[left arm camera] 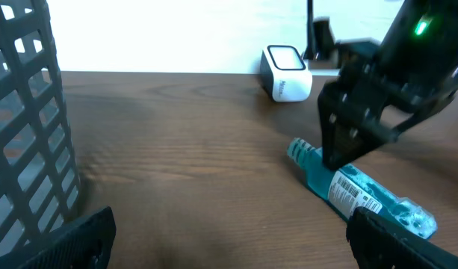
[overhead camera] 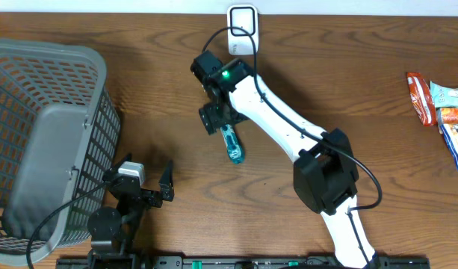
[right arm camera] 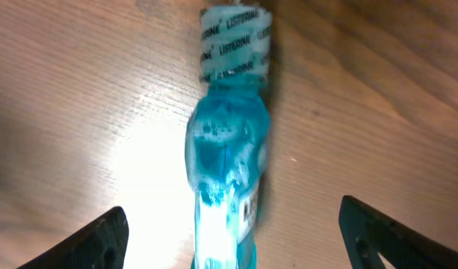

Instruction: Scan the item barcode

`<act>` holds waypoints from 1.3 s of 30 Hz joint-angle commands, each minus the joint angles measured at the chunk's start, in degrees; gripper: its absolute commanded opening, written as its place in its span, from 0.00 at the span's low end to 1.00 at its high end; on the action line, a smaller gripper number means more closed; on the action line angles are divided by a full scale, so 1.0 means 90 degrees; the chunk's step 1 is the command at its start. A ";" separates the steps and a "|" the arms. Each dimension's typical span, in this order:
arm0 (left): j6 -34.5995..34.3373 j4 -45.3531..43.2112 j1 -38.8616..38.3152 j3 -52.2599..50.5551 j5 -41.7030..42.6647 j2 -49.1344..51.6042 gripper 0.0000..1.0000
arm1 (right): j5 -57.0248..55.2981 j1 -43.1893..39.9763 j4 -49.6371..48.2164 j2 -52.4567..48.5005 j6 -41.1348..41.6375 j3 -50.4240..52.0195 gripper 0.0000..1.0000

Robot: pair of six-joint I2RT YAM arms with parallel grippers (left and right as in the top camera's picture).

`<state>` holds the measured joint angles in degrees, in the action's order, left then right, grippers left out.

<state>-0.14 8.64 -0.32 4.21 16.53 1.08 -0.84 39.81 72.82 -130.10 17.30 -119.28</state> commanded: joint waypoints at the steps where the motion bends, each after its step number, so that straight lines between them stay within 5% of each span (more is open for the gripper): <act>1: 0.0039 0.0131 0.0027 -0.0117 0.0034 -0.0012 0.98 | -0.0032 -0.0073 0.0299 0.0265 -0.0024 -0.0437 0.87; 19: 0.0039 0.0134 0.0027 -0.0117 0.0036 -0.0012 0.98 | 0.0804 -0.0187 0.1897 0.0432 0.0090 -0.0580 0.90; 27: 0.0039 0.0131 0.0027 -0.0117 0.0034 -0.0012 0.98 | -0.0075 -0.0148 0.2110 0.1727 0.0272 -0.0549 0.89; 32: 0.0039 0.0134 0.0027 -0.0117 0.0036 -0.0012 0.98 | -0.0891 0.0158 0.1282 0.2844 0.0678 0.0372 0.91; 37: 0.0039 0.0134 0.0027 -0.0117 0.0034 -0.0012 0.98 | -0.1003 0.0566 -0.0843 0.3577 0.0840 0.2764 0.86; 38: 0.0039 0.0131 0.0027 -0.0117 0.0034 -0.0012 0.98 | -0.1015 0.0646 -0.1328 0.3628 0.0843 0.3249 0.87; 39: 0.0039 0.0131 0.0027 -0.0117 0.0036 -0.0012 0.98 | -0.0964 0.0714 -0.1783 0.3636 0.0835 0.3655 0.99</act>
<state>-0.14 8.67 -0.32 4.21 16.56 1.08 -7.62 44.62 61.25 -94.83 23.64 -96.49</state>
